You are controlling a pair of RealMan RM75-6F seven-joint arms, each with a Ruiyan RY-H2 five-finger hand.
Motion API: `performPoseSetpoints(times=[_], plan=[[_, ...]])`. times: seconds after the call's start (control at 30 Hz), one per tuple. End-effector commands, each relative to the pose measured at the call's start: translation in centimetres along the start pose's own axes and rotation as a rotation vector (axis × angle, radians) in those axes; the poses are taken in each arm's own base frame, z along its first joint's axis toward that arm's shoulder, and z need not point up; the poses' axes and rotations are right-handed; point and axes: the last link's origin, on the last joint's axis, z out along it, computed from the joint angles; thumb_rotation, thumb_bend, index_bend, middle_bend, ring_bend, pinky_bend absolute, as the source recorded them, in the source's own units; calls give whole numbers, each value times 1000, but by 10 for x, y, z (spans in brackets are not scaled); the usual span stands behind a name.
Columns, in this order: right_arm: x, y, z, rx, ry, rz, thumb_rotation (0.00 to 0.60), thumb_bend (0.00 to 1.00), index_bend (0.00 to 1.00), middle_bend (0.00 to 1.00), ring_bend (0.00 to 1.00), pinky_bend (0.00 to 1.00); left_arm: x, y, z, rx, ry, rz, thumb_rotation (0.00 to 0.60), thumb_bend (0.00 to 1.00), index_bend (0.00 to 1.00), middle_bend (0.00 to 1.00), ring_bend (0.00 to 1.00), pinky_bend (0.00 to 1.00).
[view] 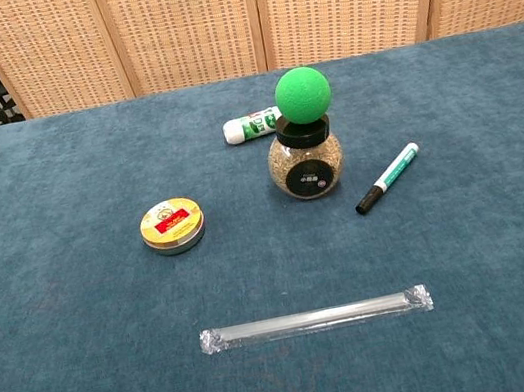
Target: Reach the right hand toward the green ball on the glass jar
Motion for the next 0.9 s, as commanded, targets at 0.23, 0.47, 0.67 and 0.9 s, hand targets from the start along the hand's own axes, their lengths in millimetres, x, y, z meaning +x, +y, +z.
performPoseSetpoints(times=[0.23, 0.47, 0.67, 0.9], plan=[[-1, 0, 0, 2, -7, -3, 600, 0, 0, 0, 0, 0, 0, -1, 0, 2, -1, -1, 600, 16, 0, 0, 0, 0], [1, -1, 9, 33, 58, 4, 600, 0, 0, 174, 117, 143, -1, -1, 0, 2, -5, 1, 600, 16, 0, 0, 0, 0], [-10, 5, 20, 56, 82, -18, 600, 419, 0, 792, 769, 916, 2, 0, 1, 2, 2, 15, 600, 17, 0, 0, 0, 0], [-38, -3, 40, 131, 1, -145, 600, 948, 0, 868, 854, 1000, 7, 8, 9, 19, 7, 27, 600, 23, 0, 0, 0, 0]])
